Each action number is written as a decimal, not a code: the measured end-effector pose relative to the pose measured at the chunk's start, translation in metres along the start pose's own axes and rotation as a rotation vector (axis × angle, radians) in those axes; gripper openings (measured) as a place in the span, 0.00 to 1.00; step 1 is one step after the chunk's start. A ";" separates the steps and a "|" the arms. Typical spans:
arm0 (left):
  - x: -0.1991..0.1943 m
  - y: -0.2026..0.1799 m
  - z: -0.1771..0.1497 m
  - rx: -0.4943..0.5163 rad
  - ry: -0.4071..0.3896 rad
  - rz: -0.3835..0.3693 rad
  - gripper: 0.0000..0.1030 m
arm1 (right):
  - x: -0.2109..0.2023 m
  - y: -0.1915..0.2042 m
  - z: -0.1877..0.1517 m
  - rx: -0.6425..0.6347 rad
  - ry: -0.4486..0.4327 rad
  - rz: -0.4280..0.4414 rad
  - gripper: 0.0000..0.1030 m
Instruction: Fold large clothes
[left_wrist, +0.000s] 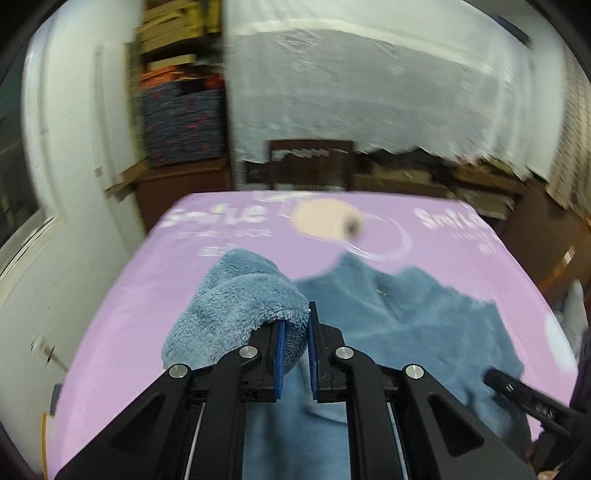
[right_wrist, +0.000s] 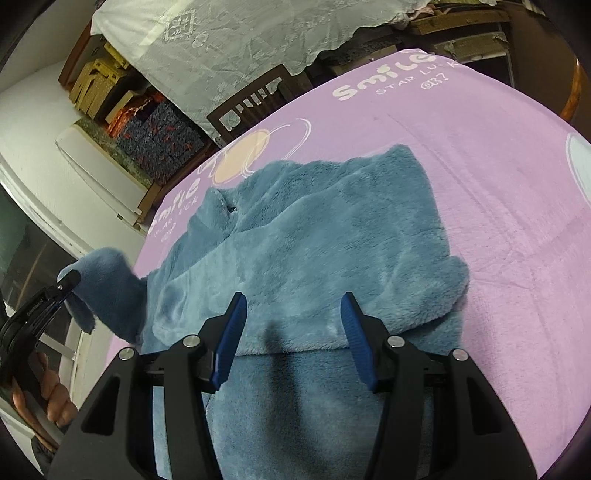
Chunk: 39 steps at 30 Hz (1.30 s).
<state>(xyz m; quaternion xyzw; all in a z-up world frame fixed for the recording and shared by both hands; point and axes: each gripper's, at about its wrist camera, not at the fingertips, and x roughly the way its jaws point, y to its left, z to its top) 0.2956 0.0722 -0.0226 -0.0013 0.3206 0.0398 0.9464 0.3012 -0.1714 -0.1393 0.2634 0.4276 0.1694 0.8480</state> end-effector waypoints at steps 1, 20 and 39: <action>0.003 -0.008 -0.004 0.017 0.007 -0.007 0.10 | -0.001 -0.001 0.000 0.004 -0.001 0.002 0.51; 0.000 -0.006 -0.069 0.076 0.084 -0.125 0.68 | -0.001 -0.010 0.005 0.023 0.003 -0.002 0.52; 0.089 0.135 -0.064 -0.175 0.275 0.033 0.70 | 0.007 0.200 -0.083 -0.865 -0.072 -0.044 0.67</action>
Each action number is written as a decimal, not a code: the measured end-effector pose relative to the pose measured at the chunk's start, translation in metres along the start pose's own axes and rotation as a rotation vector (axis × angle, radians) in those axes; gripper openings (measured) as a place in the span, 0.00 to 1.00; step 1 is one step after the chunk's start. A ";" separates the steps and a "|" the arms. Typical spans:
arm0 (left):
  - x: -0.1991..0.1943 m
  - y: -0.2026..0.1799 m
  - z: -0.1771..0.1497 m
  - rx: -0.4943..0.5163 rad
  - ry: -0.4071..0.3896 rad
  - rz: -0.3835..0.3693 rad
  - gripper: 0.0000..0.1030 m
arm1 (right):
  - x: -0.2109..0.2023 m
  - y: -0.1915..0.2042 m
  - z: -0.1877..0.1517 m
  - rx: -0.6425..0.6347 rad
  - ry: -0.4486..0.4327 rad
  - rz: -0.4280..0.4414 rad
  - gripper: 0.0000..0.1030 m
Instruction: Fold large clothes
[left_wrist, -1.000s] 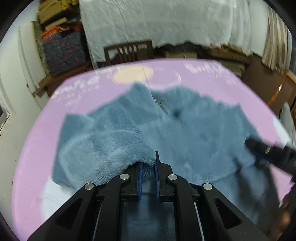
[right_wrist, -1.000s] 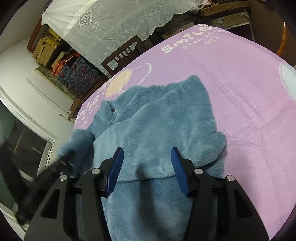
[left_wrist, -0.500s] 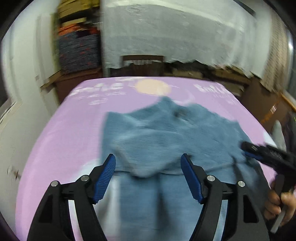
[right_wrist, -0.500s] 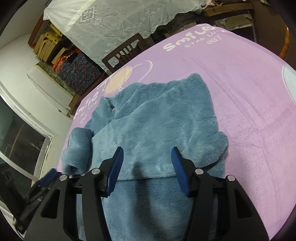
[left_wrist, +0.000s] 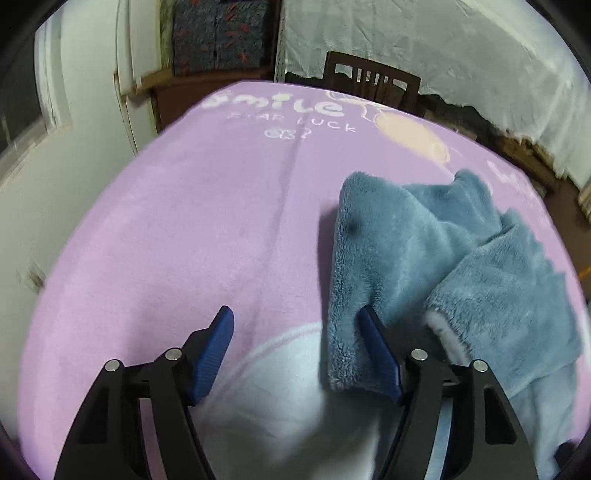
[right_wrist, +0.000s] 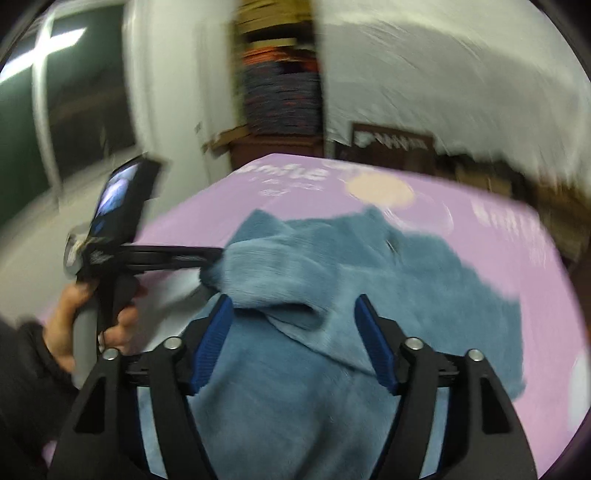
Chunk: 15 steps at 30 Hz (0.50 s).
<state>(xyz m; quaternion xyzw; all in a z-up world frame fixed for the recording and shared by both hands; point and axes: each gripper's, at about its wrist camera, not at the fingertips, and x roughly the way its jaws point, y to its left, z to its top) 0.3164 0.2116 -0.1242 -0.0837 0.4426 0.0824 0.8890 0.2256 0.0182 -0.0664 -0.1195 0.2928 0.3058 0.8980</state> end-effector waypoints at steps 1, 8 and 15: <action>0.001 0.001 0.000 -0.002 0.003 -0.008 0.71 | 0.007 0.012 0.001 -0.057 0.006 -0.013 0.67; 0.004 0.011 0.006 -0.017 0.024 -0.049 0.71 | 0.062 0.057 -0.010 -0.383 0.063 -0.169 0.67; 0.000 0.005 0.001 -0.001 0.012 -0.029 0.73 | 0.073 0.028 -0.003 -0.276 0.100 -0.152 0.17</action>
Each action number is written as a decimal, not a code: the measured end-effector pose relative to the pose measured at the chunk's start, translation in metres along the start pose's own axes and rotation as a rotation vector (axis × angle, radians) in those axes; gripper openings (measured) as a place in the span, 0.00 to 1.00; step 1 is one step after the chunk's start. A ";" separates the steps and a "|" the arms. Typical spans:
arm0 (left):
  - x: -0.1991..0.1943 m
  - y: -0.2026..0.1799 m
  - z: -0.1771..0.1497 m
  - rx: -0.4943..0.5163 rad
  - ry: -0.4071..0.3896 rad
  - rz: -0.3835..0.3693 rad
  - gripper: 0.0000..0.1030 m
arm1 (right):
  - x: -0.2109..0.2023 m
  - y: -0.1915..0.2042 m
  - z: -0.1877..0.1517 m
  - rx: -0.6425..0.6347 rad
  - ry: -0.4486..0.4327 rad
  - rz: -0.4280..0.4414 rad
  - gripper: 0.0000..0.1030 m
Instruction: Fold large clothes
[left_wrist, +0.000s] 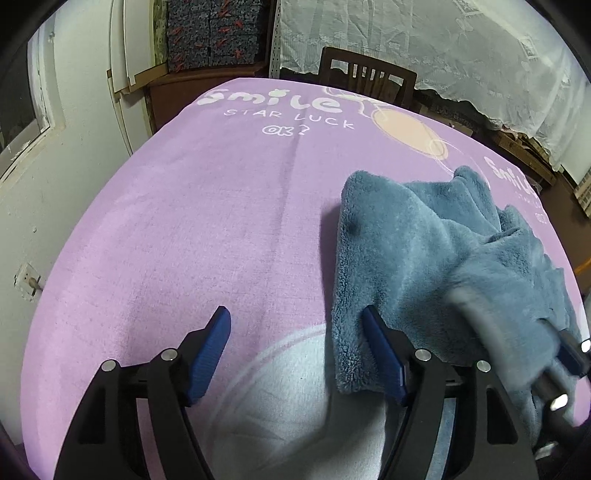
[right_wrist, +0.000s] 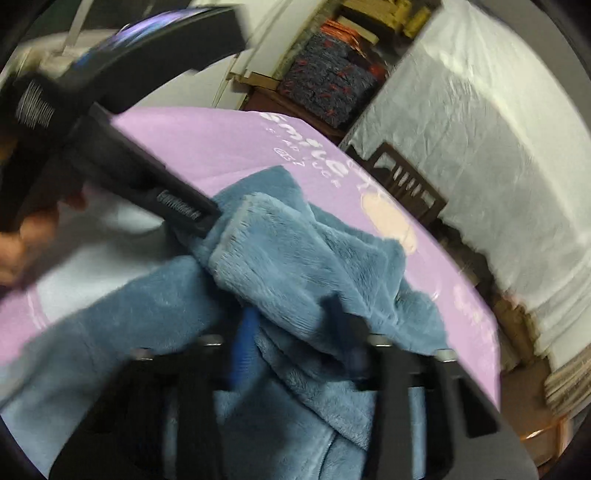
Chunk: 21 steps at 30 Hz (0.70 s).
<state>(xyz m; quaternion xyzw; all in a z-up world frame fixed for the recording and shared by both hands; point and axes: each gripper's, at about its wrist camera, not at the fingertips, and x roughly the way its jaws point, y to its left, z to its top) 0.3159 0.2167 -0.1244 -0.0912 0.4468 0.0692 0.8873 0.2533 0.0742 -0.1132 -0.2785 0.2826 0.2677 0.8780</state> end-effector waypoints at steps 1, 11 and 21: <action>0.000 0.000 0.000 0.000 -0.001 0.001 0.73 | -0.004 -0.010 0.000 0.056 -0.001 0.035 0.15; -0.001 -0.004 -0.004 0.001 -0.016 0.025 0.75 | 0.008 -0.169 -0.127 1.065 0.114 0.375 0.29; -0.010 -0.005 -0.005 -0.013 -0.050 0.007 0.76 | 0.024 -0.178 -0.112 1.124 0.098 0.368 0.45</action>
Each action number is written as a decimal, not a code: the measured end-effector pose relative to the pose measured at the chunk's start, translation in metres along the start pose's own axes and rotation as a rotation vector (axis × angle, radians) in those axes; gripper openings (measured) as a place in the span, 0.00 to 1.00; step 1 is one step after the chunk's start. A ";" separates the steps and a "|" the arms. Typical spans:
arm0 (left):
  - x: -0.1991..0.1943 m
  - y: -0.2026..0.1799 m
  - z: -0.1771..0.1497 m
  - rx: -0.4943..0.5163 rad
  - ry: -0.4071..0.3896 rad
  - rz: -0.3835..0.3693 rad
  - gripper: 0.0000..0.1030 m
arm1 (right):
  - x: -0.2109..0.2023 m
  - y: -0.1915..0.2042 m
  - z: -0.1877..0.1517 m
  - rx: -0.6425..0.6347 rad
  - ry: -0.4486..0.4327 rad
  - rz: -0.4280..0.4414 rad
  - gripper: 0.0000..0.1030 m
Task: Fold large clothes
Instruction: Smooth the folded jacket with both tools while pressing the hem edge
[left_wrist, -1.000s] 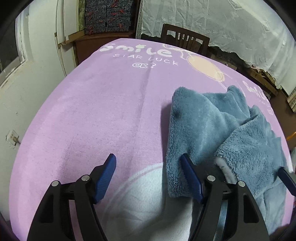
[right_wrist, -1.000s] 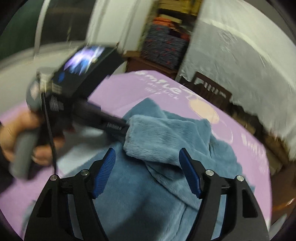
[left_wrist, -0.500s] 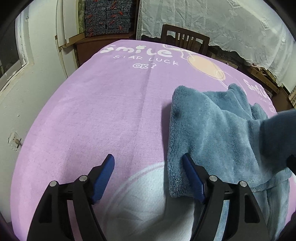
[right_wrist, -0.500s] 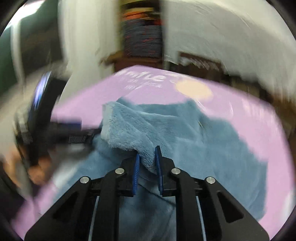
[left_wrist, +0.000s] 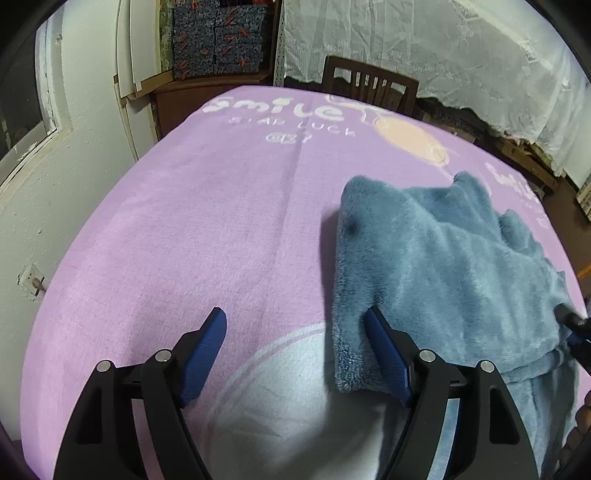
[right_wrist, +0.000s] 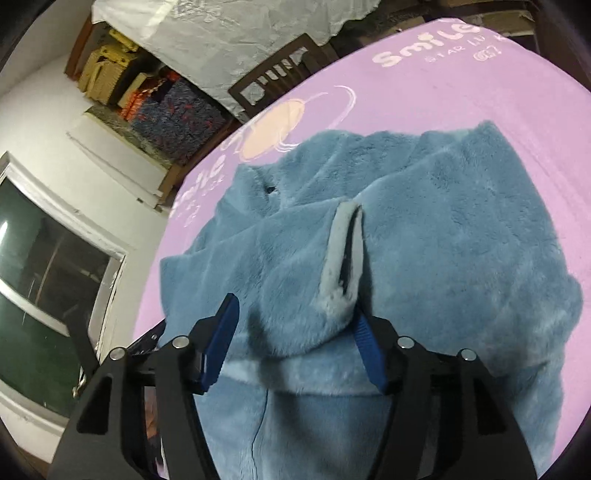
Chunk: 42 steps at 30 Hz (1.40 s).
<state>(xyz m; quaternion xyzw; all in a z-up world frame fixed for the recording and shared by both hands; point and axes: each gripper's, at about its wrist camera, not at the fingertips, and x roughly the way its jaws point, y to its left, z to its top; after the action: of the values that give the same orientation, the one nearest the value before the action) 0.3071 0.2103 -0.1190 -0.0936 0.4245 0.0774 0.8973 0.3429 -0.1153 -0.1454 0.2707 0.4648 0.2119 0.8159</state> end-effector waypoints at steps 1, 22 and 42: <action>-0.005 -0.001 0.000 -0.002 -0.013 -0.014 0.76 | -0.003 0.003 0.002 -0.015 -0.017 -0.019 0.11; -0.021 -0.021 -0.001 0.061 -0.060 -0.007 0.83 | -0.031 -0.040 0.004 0.008 -0.060 -0.084 0.27; 0.036 -0.091 0.023 0.132 0.029 -0.177 0.79 | 0.018 -0.035 0.037 -0.026 0.020 0.034 0.00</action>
<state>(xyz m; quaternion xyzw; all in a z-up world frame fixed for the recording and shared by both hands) 0.3671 0.1293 -0.1228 -0.0727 0.4316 -0.0317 0.8986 0.3871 -0.1397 -0.1639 0.2658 0.4657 0.2345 0.8109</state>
